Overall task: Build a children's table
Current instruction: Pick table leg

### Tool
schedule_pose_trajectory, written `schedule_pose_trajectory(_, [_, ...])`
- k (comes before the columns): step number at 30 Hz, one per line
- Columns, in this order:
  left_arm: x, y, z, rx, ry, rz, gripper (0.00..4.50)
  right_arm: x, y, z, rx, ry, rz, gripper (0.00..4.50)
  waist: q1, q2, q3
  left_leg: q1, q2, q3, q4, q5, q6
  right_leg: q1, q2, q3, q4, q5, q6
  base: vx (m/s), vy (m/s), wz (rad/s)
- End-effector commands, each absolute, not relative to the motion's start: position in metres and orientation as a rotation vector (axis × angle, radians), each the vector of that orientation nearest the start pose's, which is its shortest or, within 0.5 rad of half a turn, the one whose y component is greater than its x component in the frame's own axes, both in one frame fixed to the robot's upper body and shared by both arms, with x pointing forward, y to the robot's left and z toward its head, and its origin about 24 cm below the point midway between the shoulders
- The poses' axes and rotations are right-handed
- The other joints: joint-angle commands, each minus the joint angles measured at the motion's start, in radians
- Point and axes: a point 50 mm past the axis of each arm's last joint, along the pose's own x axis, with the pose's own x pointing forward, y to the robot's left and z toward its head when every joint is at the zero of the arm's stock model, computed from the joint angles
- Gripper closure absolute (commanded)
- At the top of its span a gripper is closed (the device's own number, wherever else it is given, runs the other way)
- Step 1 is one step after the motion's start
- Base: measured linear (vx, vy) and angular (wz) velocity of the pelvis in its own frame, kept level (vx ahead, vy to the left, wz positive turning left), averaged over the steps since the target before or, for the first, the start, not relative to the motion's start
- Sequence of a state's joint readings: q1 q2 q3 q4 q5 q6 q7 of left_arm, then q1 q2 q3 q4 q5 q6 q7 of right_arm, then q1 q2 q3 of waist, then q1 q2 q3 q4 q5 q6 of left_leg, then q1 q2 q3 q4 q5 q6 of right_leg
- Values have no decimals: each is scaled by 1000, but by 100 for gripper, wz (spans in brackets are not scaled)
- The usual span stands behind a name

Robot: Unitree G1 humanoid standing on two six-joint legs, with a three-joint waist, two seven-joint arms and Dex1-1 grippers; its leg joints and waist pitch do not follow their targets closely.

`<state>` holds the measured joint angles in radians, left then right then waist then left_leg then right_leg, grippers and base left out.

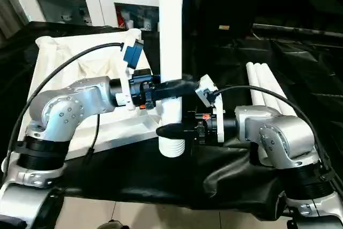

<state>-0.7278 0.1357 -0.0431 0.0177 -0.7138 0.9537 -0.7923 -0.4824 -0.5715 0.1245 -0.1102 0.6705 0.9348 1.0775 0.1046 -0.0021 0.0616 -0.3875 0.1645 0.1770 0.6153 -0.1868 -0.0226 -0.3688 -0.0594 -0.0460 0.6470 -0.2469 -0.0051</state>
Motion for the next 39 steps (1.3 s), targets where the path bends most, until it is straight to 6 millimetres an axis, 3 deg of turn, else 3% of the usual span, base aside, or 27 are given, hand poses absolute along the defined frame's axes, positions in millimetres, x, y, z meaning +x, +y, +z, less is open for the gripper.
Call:
schedule_pose_trajectory(1, [302,44,192,-374,191,-1408,156,271,-139,144,166,429,1397,256,3,-19,-76,17,62,-22,-55,11,69,49,-88,49,-65,86,-269,0,0,0])
schedule_pose_trajectory(8, [306,47,199,-374,156,-1385,116,271,-138,143,162,432,1396,257,8,-19,-77,18,63,-22,-54,13,67,49,-89,49,-64,93,-271,0,0,0])
schedule_pose_trajectory(19, [313,56,208,-396,118,-1358,116,270,-138,141,156,438,1394,257,10,-18,-77,18,62,-22,-55,6,62,48,-89,49,-65,77,-264,0,0,0])
schedule_pose_trajectory(20, [314,57,210,-399,114,-1356,143,270,-138,141,156,438,1394,257,10,-18,-77,19,62,-22,-55,7,61,48,-89,48,-64,82,-266,0,0,0])
schedule_pose_trajectory(29, [315,58,210,-405,127,-1359,201,270,-138,140,142,432,1389,257,11,-18,-77,18,63,-22,-55,4,56,49,-90,48,-63,87,-270,0,0,0])
schedule_pose_trajectory(30, [316,58,210,-412,127,-1348,226,270,-139,140,133,429,1385,257,11,-17,-77,18,63,-23,-55,5,57,48,-90,48,-63,88,-269,0,0,0])
schedule_pose_trajectory(37, [317,58,212,-429,101,-1343,264,271,-139,141,106,419,1378,257,11,-20,-77,17,62,-22,-54,11,63,49,-90,49,-63,96,-268,0,0,0])
schedule_pose_trajectory(39, [317,57,212,-430,100,-1344,266,274,-140,141,101,406,1364,202,11,-20,-77,17,62,-22,-54,11,63,49,-90,48,-63,93,-267,0,0,0])
